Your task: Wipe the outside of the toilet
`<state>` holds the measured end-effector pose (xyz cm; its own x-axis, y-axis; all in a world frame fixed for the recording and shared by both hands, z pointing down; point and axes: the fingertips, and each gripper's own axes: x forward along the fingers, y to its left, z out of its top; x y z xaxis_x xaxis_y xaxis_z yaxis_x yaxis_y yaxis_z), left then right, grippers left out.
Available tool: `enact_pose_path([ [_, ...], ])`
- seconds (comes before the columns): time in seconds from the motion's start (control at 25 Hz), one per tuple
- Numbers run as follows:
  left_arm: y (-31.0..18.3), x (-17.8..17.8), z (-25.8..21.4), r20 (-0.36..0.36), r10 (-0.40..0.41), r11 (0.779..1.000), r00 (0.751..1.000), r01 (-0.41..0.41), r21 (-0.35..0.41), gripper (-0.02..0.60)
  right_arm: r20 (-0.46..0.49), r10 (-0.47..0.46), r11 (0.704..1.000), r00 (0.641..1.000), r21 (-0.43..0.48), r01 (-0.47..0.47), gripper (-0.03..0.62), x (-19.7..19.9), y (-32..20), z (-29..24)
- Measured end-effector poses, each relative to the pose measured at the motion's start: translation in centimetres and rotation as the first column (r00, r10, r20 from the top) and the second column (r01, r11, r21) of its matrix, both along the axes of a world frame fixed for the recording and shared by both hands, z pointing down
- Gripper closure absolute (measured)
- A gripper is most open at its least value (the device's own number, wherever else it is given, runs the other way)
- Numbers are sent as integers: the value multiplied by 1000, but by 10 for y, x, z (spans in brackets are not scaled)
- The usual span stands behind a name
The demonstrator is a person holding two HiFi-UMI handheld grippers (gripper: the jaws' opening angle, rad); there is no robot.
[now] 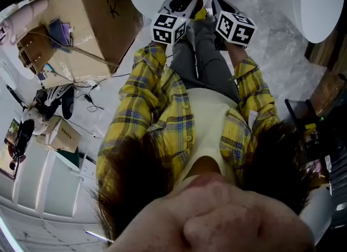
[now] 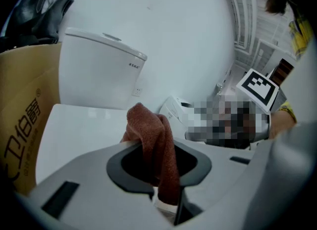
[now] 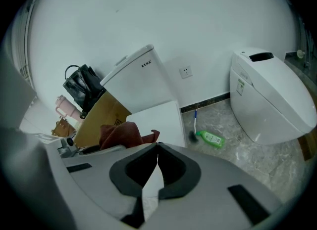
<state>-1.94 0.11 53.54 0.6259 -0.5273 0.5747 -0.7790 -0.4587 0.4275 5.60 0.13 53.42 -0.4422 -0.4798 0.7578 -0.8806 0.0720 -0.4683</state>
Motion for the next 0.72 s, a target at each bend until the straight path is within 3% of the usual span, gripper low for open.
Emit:
enact_pose_path([
  [0.72, 14, -59, -74, 16, -149, 987, 989, 148, 60, 483, 6, -23, 996, 1000, 89, 22, 568, -18, 11, -59],
])
